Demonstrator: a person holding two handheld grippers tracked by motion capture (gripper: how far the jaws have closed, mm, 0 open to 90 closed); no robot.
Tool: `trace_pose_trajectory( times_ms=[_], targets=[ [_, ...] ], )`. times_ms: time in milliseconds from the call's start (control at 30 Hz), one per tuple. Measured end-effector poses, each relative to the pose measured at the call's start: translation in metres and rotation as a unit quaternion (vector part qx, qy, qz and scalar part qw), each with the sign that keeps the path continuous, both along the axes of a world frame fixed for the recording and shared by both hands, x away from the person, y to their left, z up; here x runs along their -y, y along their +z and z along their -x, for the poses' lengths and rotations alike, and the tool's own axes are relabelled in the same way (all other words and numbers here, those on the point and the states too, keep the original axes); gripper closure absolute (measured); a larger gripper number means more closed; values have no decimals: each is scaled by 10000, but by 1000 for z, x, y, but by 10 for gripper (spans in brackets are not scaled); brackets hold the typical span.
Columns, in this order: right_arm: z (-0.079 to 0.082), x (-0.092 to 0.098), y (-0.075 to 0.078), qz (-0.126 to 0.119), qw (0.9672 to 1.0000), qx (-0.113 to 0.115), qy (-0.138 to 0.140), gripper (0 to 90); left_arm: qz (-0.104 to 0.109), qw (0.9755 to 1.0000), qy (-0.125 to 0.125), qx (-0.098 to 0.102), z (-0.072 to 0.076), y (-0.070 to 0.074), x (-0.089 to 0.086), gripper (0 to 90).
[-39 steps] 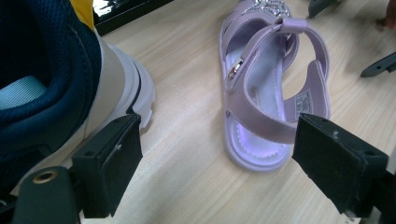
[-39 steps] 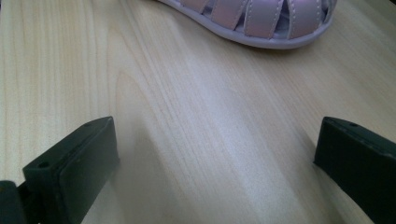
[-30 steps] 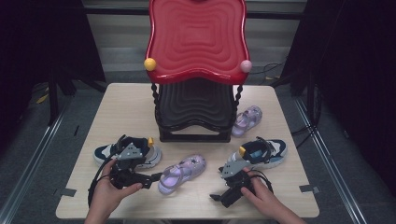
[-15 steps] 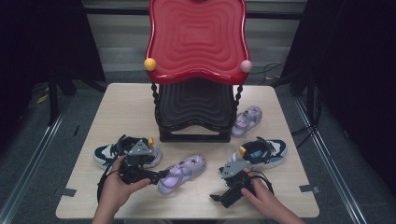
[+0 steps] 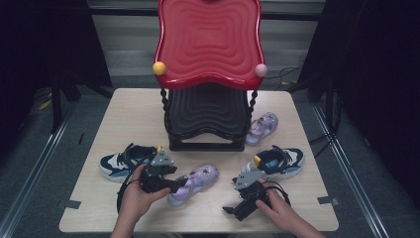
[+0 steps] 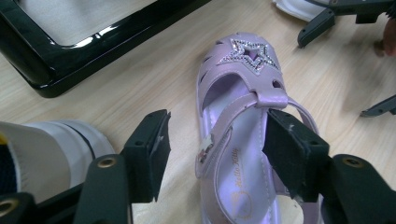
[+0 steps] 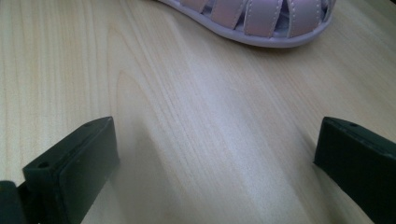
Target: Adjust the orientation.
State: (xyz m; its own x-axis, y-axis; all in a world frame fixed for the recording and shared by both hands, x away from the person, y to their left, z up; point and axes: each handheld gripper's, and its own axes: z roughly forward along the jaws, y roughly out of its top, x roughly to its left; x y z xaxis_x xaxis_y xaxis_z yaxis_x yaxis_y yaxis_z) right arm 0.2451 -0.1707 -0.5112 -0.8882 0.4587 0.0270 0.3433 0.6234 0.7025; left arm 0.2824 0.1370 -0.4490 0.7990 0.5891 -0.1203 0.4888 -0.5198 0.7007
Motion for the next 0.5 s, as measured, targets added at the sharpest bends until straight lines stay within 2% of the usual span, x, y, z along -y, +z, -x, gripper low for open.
trace_pose_trajectory(
  times_ms=[200, 367, 500],
  targets=[
    [0, 0, 0, 0, 10000, 0, 0, 0, 3, 10000, -44, -10, 3, -12, 1, 440],
    [0, 0, 0, -1, 10000, -6, -7, 0, 66, 9999, 83, 17, 3, -22, 4, 468],
    [0, 0, 0, -1, 10000, -1, -3, 0, 128, 9998, 130, 48, 1, -24, 4, 497]
  ],
)
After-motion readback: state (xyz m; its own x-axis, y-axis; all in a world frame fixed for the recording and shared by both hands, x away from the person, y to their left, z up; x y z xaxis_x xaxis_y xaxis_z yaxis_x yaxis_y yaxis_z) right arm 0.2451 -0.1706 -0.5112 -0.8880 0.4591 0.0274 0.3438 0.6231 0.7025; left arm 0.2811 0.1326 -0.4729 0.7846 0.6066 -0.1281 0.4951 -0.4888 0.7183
